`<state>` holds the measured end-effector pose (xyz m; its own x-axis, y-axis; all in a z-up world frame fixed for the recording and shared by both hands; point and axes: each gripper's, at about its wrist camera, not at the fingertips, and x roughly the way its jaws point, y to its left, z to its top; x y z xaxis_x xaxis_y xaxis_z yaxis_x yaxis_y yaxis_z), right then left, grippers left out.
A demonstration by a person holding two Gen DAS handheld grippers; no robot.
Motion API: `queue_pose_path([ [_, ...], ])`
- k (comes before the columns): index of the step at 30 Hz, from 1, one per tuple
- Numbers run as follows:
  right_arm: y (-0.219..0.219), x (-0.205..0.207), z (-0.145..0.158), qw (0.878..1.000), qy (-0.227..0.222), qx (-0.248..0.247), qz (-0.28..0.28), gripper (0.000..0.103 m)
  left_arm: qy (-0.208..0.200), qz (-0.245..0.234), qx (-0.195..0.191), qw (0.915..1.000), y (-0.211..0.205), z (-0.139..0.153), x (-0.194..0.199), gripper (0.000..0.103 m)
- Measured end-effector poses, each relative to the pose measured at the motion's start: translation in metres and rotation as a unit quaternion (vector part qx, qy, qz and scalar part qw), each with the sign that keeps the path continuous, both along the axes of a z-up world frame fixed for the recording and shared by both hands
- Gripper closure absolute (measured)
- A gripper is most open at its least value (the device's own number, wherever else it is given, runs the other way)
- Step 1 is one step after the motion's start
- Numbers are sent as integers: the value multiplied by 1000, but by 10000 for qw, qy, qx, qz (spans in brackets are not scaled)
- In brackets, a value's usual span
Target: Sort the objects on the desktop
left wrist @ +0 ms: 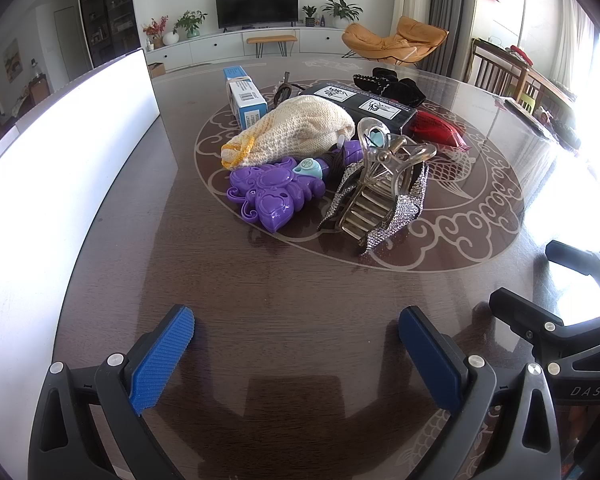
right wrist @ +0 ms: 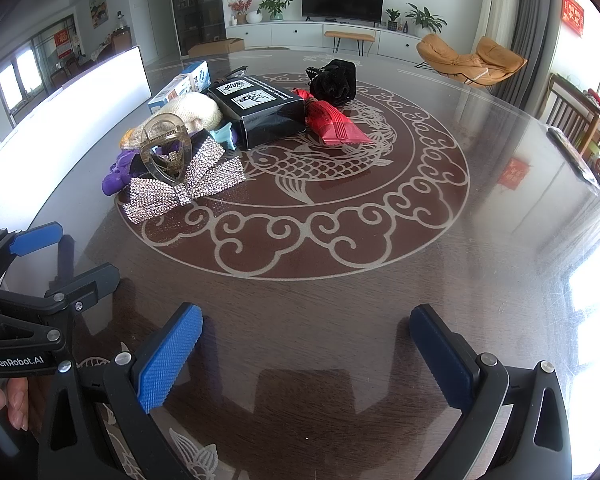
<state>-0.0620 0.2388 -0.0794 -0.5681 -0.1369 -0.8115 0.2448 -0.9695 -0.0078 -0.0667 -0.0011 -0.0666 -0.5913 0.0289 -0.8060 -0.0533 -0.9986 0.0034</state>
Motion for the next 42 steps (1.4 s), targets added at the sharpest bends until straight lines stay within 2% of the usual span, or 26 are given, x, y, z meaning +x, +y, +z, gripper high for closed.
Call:
queue_pose_path([
  [42,0,0,0,10000,0,-2,-3,0,6,-124,-4,9999,-1,-1,3,0],
])
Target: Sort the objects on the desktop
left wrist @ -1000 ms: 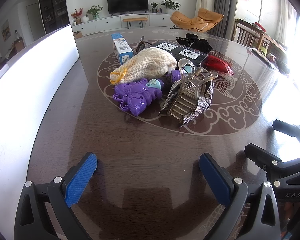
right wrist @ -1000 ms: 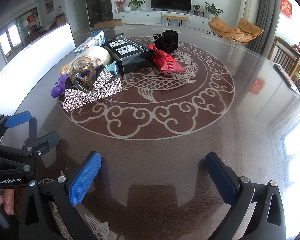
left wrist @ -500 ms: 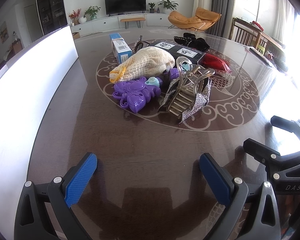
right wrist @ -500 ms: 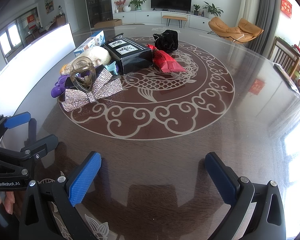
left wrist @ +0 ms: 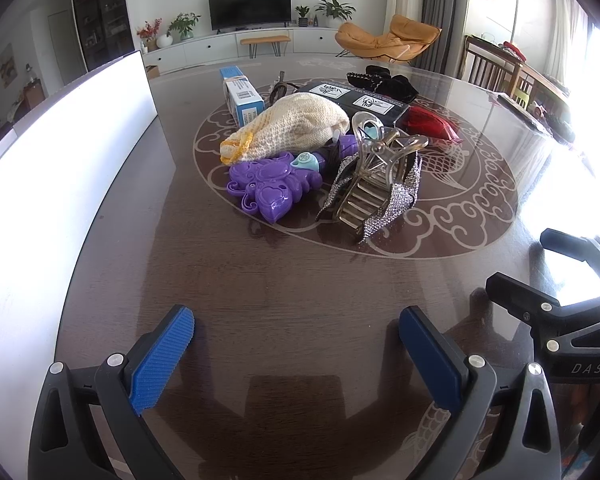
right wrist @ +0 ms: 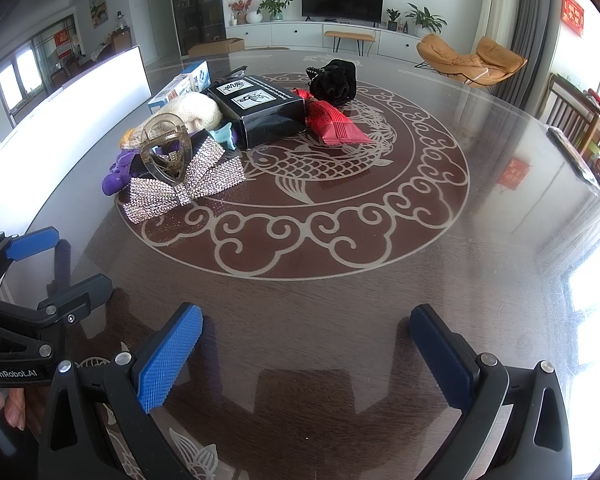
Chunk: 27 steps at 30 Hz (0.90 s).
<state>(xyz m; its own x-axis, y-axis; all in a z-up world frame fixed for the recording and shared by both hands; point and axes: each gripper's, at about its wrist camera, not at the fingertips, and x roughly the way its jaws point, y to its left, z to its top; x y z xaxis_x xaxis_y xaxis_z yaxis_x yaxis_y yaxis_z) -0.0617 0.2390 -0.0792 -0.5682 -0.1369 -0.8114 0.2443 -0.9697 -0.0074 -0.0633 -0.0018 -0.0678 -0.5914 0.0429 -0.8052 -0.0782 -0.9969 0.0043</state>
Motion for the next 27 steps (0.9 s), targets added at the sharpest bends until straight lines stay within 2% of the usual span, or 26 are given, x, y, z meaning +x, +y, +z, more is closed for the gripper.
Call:
queue_pose_path([
  [27,0,0,0,10000,0,0,-1,0,-20,-52,-7,10000,0,1,3,0],
])
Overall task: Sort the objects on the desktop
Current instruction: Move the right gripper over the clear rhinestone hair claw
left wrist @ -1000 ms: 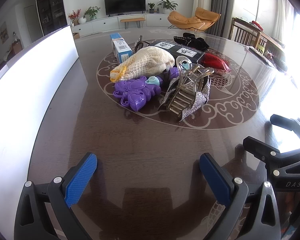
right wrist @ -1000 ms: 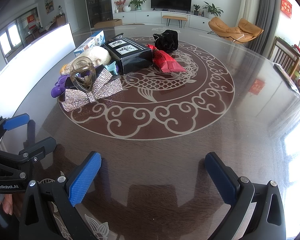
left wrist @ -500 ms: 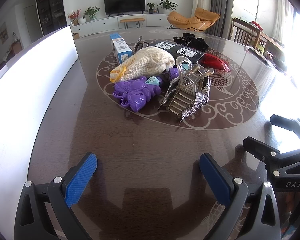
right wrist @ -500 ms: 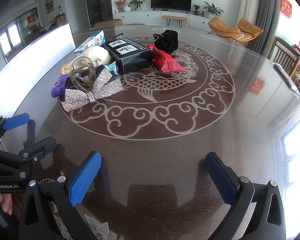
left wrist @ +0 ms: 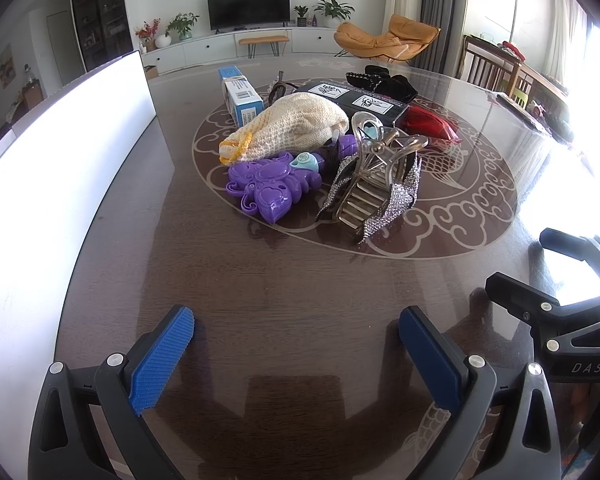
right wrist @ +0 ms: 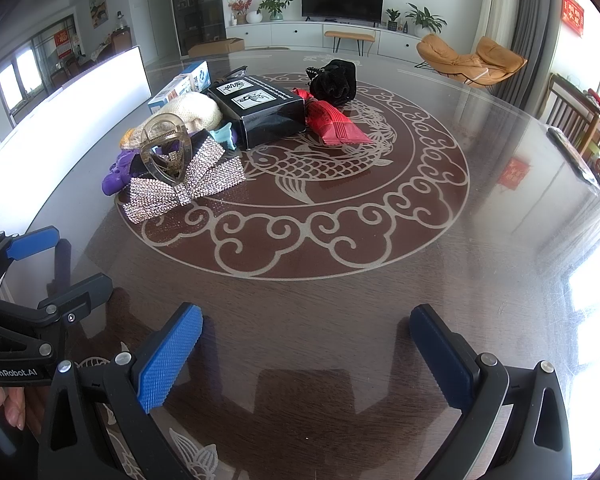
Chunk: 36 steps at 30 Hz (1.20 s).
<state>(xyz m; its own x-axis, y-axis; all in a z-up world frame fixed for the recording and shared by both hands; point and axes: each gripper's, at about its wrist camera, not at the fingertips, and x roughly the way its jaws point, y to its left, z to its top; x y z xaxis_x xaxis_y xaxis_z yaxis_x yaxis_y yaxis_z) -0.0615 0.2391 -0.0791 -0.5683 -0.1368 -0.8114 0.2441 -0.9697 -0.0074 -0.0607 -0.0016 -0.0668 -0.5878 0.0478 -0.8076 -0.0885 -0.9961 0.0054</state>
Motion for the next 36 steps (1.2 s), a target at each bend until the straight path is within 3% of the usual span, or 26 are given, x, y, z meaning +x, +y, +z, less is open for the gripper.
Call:
queue_pose_path([
  [4,0,0,0,10000,0,0,-1,0,-9,-249,2,9997,-9,0,11,0],
  [11,-1,-4,0,9999,-102,2,-37,0,96,-183,18,9998,-18,0,19,0],
  [12,-1,-9,1,9997,-185,-100,-91,0,101,-175,19,9998,-18,0,19,0],
  [15,-3,-31,14,9941,-390,-1002,-138,0,107,-163,18,9998,-18,0,18,0],
  [18,-26,-59,29,9905,-310,-1338,-66,0,110,-160,17,9998,-18,0,18,0],
  [25,-82,-94,19,9937,-342,-1028,273,0,109,-163,19,9998,-18,0,18,0],
  [32,-47,-51,11,9990,-86,-397,180,2,109,-152,14,9998,-18,-1,17,0],
  [36,-39,-42,18,9991,-19,-343,230,2,112,-125,9,9999,-18,-1,16,0],
])
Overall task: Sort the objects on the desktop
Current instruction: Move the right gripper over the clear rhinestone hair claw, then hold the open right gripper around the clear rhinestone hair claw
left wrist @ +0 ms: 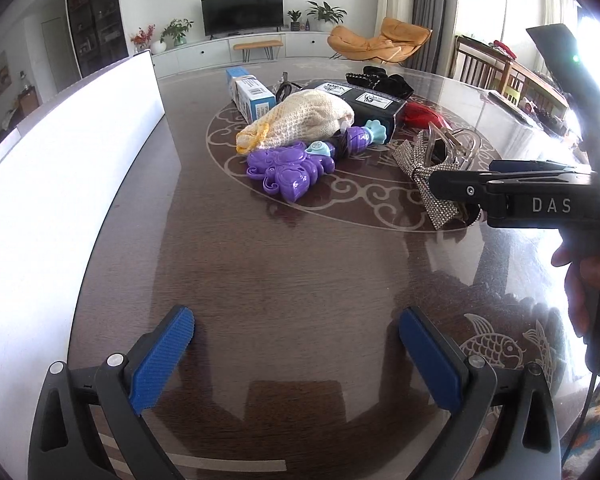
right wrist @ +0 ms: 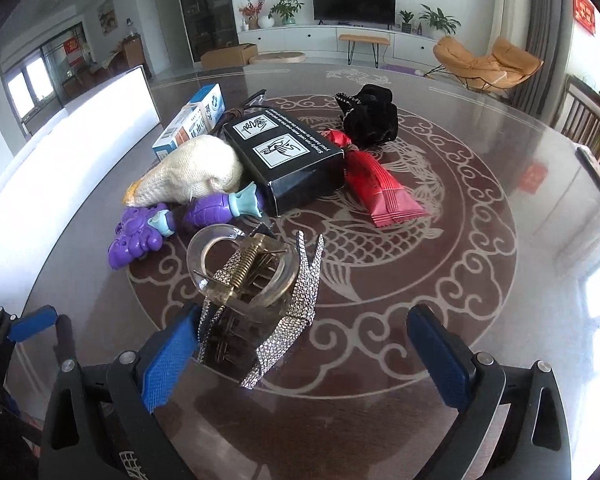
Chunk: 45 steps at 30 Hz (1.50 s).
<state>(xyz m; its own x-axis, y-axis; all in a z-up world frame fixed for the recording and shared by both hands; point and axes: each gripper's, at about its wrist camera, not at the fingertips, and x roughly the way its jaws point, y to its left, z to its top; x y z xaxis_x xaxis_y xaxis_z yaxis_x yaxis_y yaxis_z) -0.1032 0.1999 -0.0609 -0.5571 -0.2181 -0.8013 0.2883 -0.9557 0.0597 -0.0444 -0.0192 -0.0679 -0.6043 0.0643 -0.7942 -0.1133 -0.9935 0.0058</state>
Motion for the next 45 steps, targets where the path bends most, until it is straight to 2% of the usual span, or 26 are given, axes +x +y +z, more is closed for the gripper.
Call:
queue_pose_path([
  [6,-17,-23,-13,9998,-135,140,28,2,1,2,2,10000,0,0,0,0],
  [9,-22,-25,-16,9993,2,328,-155,0,2,1,2,10000,0,0,0,0],
  [45,-21,-28,-15,9994,-3,313,-166,0,3,2,3,10000,0,-1,-1,0],
])
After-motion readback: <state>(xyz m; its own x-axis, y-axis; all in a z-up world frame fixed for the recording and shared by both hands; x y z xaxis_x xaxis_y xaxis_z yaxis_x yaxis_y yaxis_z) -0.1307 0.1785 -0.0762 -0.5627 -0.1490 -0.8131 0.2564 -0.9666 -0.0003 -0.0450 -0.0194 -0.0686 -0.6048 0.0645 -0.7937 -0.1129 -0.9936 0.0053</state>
